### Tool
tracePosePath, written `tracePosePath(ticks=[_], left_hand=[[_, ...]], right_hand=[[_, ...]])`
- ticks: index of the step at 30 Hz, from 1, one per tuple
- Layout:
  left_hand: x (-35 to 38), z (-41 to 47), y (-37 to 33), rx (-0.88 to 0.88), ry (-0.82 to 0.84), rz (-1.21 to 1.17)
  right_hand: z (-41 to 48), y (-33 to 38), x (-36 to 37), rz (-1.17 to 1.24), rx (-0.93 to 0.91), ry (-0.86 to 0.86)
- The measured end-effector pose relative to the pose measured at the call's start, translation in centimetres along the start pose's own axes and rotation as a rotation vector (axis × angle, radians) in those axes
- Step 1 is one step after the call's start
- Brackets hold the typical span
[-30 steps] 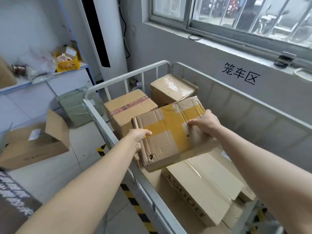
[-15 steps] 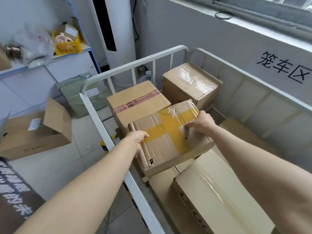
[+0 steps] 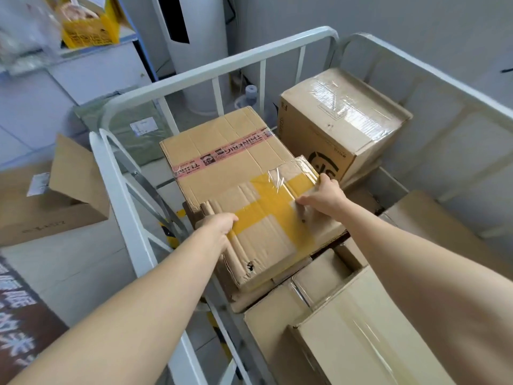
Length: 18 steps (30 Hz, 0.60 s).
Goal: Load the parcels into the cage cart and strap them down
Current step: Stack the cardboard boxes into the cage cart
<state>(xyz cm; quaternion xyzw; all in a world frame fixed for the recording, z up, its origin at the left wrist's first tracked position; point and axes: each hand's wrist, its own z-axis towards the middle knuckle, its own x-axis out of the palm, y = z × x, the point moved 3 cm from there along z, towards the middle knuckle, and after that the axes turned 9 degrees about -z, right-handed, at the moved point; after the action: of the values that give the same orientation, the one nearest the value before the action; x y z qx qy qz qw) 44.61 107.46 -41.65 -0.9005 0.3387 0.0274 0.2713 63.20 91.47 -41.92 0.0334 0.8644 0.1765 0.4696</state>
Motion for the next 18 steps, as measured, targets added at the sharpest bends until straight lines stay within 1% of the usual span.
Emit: tracePosePath(ticks=[3,6,9,11,13,15,18], left_hand=[[0.3,0.8,-0.4,-0.005,-0.014,-0.007],[0.3,0.9,-0.4,-0.024,-0.006,0.003],[0.3,-0.2,-0.4,-0.024,0.028,0.048],[-0.3,-1.4,-0.6,0.006,0.022,0.098],[-1.3,-2.7,-1.0,0.08,-0.034,0.125],[-2.1,-4.2,-1.6,0.2,-0.062,0.167],[-2.7,-8.5,-2.5,0.393,-0.023,0.29]], right_hand=[[0.7,0.2,-0.2,0.019,-0.038,-0.005],[0.4,0.3,-0.3,-0.037,-0.074,-0.039],[-0.9,0.8,-0.7,-0.115,-0.081,-0.123],[-2.2,1.3,-1.6,-0.175,-0.1,-0.198],[-3.9,1.8,-2.7,-0.185,-0.136,-0.229],[-5.9,2.1,-4.1,-0.178,-0.168,-0.229],[-10.1,2.7,-6.5,-0.194,-0.217,-0.234]])
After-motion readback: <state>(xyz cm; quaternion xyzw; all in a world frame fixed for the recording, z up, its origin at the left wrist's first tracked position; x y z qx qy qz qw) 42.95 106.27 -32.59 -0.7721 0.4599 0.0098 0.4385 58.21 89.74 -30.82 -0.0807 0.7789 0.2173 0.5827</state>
